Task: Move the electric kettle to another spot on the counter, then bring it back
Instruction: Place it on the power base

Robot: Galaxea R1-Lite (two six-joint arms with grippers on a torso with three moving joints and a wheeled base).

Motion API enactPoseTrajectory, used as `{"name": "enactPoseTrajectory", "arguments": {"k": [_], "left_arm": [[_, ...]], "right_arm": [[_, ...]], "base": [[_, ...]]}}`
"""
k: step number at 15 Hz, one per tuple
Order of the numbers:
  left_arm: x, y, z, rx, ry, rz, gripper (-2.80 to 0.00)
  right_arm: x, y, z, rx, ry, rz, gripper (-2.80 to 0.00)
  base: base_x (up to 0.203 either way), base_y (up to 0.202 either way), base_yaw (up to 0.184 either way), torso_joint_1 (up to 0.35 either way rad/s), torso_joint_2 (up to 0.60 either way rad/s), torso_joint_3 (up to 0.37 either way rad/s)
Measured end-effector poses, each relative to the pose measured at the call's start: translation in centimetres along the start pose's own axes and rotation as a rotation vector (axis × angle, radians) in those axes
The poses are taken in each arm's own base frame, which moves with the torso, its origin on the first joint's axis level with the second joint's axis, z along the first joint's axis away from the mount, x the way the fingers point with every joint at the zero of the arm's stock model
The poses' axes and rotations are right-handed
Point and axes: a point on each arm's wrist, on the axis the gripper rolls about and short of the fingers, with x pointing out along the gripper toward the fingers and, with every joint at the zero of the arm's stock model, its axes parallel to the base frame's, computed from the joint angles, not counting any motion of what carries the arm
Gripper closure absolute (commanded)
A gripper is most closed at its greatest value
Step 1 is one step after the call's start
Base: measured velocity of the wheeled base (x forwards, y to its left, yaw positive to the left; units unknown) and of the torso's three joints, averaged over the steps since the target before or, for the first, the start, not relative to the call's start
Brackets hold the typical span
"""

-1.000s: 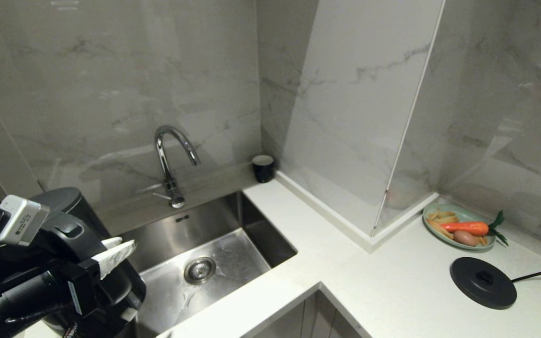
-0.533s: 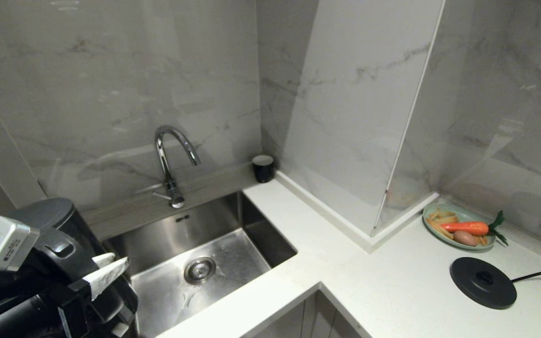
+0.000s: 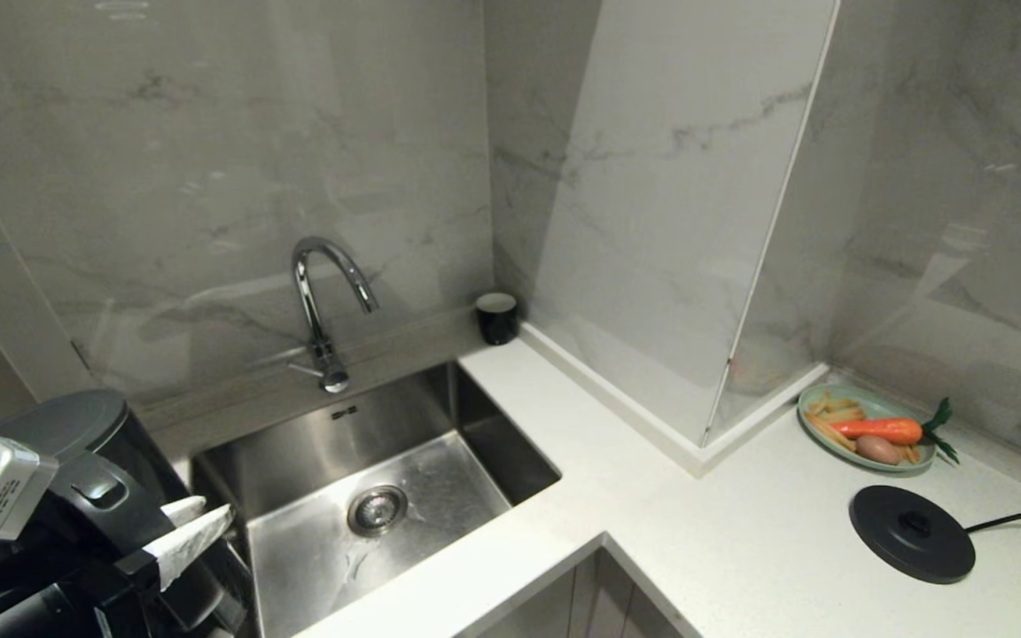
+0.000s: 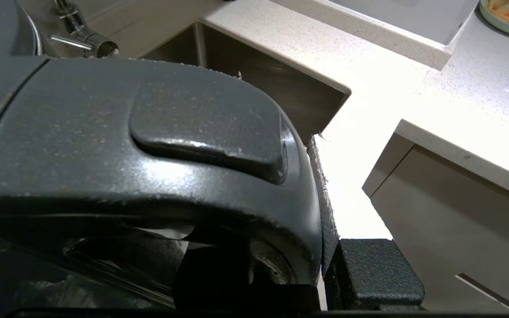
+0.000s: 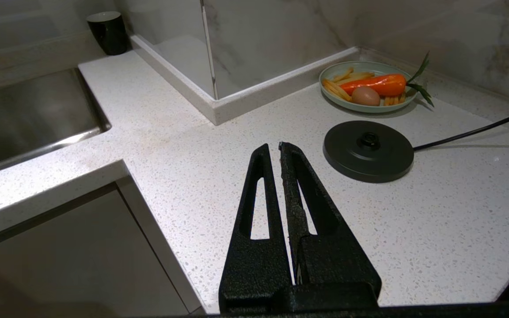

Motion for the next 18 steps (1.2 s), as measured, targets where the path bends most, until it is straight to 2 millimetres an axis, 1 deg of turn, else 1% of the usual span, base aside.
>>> {"name": "enactPoseTrajectory", "arguments": {"k": [4,5,18], "left_arm": [[-0.06,-0.03,0.02,0.001,-0.004,-0.001,0.0],[-0.08,-0.02,0.03,0.002,-0.005,0.001,0.0],[-0.05,-0.03,0.21,0.003,-0.01,-0.002,0.0]], "right_arm": [[0.0,0.0,0.0,0.002,0.0,0.0,0.0],[0.0,0.0,0.0,0.002,0.0,0.0,0.0],[0.0,0.0,0.0,0.002,0.0,0.0,0.0]], "base": [[0.0,0.0,0.0,0.0,0.0,0.0],[0.003,-0.002,-0.103,0.002,0.0,0.001],[0.002,0.007,-0.176,0.003,0.0,0.002]]}}
